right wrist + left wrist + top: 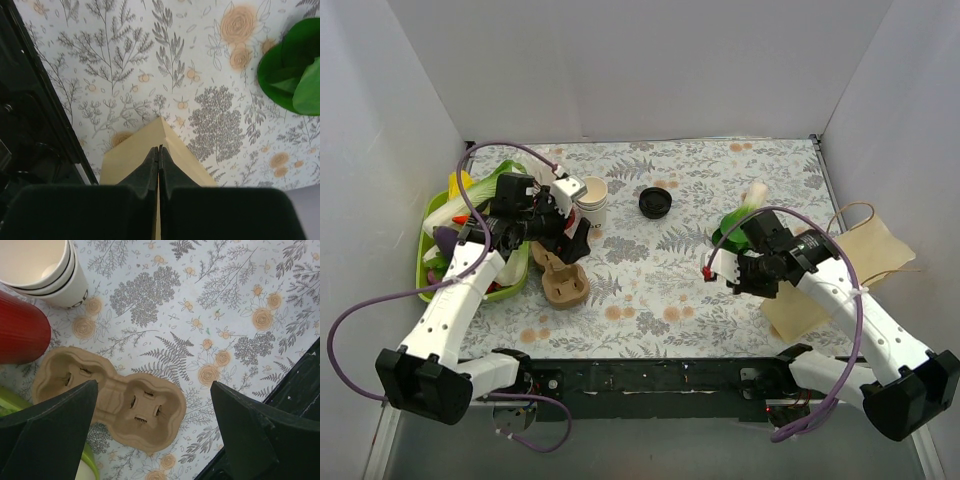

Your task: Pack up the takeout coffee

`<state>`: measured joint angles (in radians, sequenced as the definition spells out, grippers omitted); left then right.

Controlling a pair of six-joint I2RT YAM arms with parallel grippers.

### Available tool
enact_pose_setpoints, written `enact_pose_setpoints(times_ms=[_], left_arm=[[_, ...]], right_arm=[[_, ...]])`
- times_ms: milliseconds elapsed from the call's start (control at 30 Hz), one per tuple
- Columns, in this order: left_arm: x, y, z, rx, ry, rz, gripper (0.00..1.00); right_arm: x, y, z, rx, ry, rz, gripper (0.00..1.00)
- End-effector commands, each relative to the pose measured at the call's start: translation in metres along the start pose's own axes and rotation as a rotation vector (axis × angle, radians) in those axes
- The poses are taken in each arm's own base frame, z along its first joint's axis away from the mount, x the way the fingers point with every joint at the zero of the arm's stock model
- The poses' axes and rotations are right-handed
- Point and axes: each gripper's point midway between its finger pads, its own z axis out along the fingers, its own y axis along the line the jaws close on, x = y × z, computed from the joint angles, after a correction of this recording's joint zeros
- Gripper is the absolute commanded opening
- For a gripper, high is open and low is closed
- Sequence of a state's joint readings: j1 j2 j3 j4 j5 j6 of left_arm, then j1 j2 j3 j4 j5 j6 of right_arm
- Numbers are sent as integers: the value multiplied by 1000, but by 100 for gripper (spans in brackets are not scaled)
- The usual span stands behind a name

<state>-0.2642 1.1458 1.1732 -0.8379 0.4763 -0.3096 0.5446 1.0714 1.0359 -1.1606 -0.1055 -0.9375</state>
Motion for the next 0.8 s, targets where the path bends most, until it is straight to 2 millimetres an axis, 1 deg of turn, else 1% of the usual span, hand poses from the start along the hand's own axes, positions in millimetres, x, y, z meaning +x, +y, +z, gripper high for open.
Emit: enact_pose_setpoints(times_ms=[0, 33, 67, 133, 167, 233, 267, 300, 333, 367, 400, 433, 467, 500, 533, 567, 633, 667, 700, 733, 767], left_arm=[[16, 7, 7, -11, 95, -8, 98], [15, 10, 8, -24, 99, -9, 98], [15, 13, 10, -29, 104, -8, 98], [9, 18, 12, -44, 93, -1, 98], [7, 20, 13, -50, 90, 2, 98], [-5, 26, 15, -62, 73, 14, 98], [-10, 28, 16, -64, 68, 18, 98], [-22, 31, 17, -60, 52, 25, 98], [-28, 31, 18, -49, 47, 34, 98], [-37, 28, 17, -19, 35, 46, 98], [-53, 30, 17, -7, 13, 63, 98], [-63, 30, 17, -2, -4, 69, 98], [-71, 29, 17, 13, -24, 74, 98], [-76, 30, 18, 20, -32, 85, 98], [-86, 32, 21, 29, -42, 97, 98], [-88, 33, 23, 32, -41, 103, 98], [-97, 41, 33, 38, -31, 123, 98], [-97, 44, 38, 41, -16, 123, 98], [-97, 49, 42, 36, -4, 124, 98], [-102, 56, 52, 36, 6, 119, 98], [-99, 58, 56, 41, 29, 106, 98]], right_arm=[[39, -14, -5, 59, 157, -86, 1], [50, -14, -1, 58, 196, -77, 1], [57, -21, -1, 79, 202, -59, 1], [64, -30, 0, 94, 201, -25, 1], [72, -38, -2, 115, 207, -2, 1], [80, -46, -2, 114, 215, 22, 1], [84, -54, -7, 133, 205, 52, 1], [83, -60, -7, 131, 192, 60, 1], [74, -62, -6, 123, 143, 71, 1], [66, -70, -13, 140, 110, 76, 1], [58, -70, -11, 113, 74, 100, 1], [42, -67, -9, 81, -9, 121, 1], [31, -69, -11, 71, -55, 141, 2], [19, -73, -14, 55, -98, 161, 9], [4, -72, -14, 25, -171, 212, 17], [-4, -73, -14, 10, -202, 235, 34], [-23, -79, -13, -24, -277, 319, 48], [-29, -83, -12, -27, -298, 346, 62], [-35, -90, -11, -28, -317, 381, 66], [-44, -95, -12, -29, -358, 420, 71], [-49, -98, -12, -32, -379, 437, 73]])
